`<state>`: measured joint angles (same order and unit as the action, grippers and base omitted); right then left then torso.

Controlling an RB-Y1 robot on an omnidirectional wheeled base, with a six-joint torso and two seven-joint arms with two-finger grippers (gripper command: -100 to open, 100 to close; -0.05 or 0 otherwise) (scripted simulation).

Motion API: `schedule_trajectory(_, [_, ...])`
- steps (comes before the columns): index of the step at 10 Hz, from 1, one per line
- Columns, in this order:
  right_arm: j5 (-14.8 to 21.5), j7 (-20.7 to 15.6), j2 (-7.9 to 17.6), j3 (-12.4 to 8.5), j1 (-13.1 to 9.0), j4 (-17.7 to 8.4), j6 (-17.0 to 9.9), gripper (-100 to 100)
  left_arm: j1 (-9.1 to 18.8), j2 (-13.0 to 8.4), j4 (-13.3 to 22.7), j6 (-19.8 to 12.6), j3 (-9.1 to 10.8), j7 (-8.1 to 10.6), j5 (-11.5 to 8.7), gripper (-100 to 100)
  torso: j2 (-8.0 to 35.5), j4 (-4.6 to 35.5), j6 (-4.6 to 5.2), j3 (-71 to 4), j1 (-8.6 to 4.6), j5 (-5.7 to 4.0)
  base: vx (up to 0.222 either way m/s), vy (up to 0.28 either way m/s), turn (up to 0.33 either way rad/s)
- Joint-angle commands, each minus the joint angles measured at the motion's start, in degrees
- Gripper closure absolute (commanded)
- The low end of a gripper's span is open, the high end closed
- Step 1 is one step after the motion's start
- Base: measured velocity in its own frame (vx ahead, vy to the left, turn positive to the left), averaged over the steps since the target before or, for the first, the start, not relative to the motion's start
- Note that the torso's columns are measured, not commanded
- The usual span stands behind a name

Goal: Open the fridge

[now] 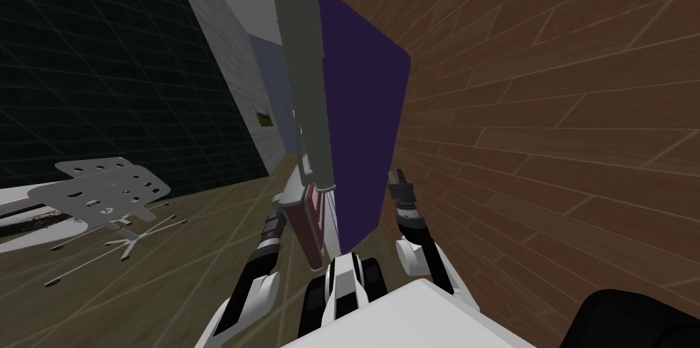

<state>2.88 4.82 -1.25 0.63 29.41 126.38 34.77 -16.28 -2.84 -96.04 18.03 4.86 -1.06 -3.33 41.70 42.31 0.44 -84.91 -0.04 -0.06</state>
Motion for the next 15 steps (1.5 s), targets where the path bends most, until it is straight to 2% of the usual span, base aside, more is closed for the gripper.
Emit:
schedule_trajectory(1, [0.0,0.0,0.0,0.0,0.0,0.0,0.0,0,0.7,-1.5,-0.2,0.0,-1.43,1.06,-0.2,100,0.0,0.0,-0.06,0.0,-0.09,-0.02,-0.03,0.283,-0.098])
schedule_trajectory(2, [0.0,0.0,0.0,0.0,0.0,0.0,0.0,0,0.7,-1.5,-0.2,0.0,-1.43,1.06,-0.2,100,0.1,0.0,-0.06,0.0,-0.14,-0.04,-0.04,0.245,-0.075])
schedule_trajectory(9, [0.0,0.0,0.0,0.0,0.0,0.0,0.0,0,0.6,-5.5,-0.8,-0.3,-4.69,3.59,-0.7,100,0.5,0.0,-0.42,0.3,-0.04,0.03,-0.028,0.26,-0.093])
schedule_trajectory(11, [0.0,0.0,0.0,0.0,0.0,0.0,0.0,0,0.5,-5.3,-0.8,-0.2,-4.61,3.48,-0.6,100,0.6,0.0,-0.45,0.4,0.05,0.08,-0.039,0.186,-0.035])
schedule_trajectory(12, [0.0,0.0,0.0,0.0,0.0,0.0,0.0,0,0.6,-5.5,-1.9,-2.0,-4.64,3.95,-1.0,-100,0.5,0.0,-0.44,0.3,-0.43,-0.05,0.01,0.037,-0.008])
schedule_trajectory(15, [0.0,0.0,0.0,0.0,0.0,0.0,0.0,0,0.8,-5.8,-3.5,-4.9,-4.7,4.61,-1.5,-100,0.5,0.1,-0.34,0.3,-0.28,-0.09,0.031,0.009,-0.016])
